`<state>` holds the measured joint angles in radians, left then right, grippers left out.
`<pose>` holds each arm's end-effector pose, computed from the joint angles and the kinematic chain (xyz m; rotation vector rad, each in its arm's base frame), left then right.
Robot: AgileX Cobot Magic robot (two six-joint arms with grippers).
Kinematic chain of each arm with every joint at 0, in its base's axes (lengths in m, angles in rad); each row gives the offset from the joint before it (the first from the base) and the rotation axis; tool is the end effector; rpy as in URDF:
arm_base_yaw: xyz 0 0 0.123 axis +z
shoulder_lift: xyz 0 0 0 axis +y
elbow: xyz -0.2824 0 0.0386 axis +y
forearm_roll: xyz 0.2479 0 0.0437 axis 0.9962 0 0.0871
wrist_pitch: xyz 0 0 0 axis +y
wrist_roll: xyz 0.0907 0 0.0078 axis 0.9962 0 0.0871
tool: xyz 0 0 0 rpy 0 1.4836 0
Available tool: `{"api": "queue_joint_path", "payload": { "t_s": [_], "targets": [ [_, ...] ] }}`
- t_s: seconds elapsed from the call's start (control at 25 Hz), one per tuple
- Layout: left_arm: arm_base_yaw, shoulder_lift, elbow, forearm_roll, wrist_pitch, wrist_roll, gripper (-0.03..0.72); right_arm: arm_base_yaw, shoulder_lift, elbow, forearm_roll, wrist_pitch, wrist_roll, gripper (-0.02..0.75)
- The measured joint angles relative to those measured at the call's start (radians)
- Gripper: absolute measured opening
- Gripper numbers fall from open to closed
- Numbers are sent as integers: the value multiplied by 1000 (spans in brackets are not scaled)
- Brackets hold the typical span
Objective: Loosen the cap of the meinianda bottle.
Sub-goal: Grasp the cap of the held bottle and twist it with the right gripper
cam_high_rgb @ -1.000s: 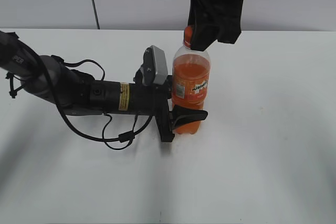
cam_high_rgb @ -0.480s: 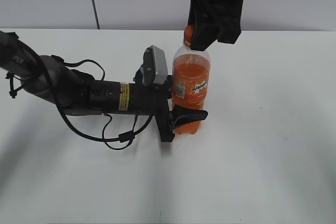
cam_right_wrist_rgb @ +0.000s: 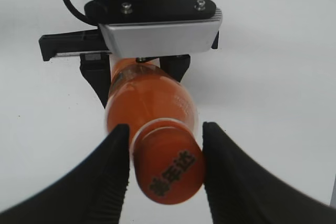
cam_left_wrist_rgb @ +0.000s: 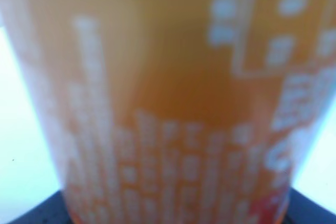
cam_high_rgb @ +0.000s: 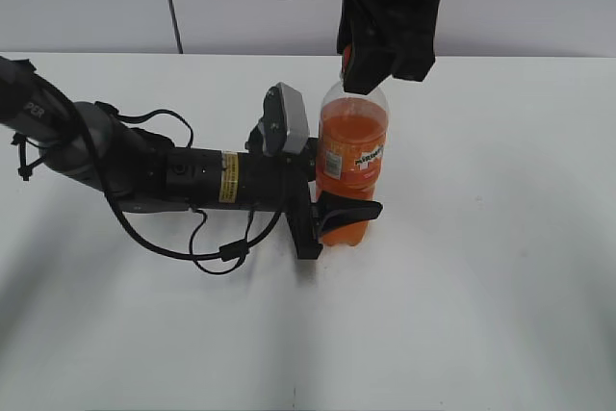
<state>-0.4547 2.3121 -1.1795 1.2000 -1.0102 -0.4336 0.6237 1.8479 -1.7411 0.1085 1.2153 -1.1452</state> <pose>0.3390 -0.2456 0.0713 1.3650 1.4477 -0.9078 0.3156 0.2385 0.3156 -2.1397 1.7899 0.0239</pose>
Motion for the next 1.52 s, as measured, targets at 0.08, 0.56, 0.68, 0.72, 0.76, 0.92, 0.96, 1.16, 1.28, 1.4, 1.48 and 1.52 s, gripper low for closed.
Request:
{"api": "queue_joint_path", "payload": {
  "t_s": [0.08,0.56,0.68,0.72,0.76,0.92,0.96,1.16,1.28,1.4,1.48,1.52],
  "targets": [
    [0,0,0,-1,0,-2,394,0,0,0,2,-1,1,347],
    [0,0,0,-6,4,-7,394,1,0,0,4,0,20,419],
    [0,0,0,-6,4,-7,395,1,0,0,4,0,34,419],
    [0,0,0,-6,4,-7,394,1,0,0,4,0,39,419],
    [0,0,0,-6,4,-7,394,1,0,0,4,0,45,419],
    [0,0,0,-7,4,-7,394,1,0,-10,4,0,60,419],
    [0,0,0,-7,4,-7,394,1,0,-16,4,0,65,419],
    [0,0,0,-8,5,-8,394,1,0,-27,-15,0,100,419],
    [0,0,0,-9,5,-10,394,1,-3,-27,-24,0,137,419],
    [0,0,0,-9,5,-11,394,1,-22,-27,-20,0,196,419],
    [0,0,0,-9,5,-11,394,1,-41,-28,2,0,242,419],
    [0,0,0,-9,5,-11,394,2,-51,-29,20,0,261,419]
  ]
}}
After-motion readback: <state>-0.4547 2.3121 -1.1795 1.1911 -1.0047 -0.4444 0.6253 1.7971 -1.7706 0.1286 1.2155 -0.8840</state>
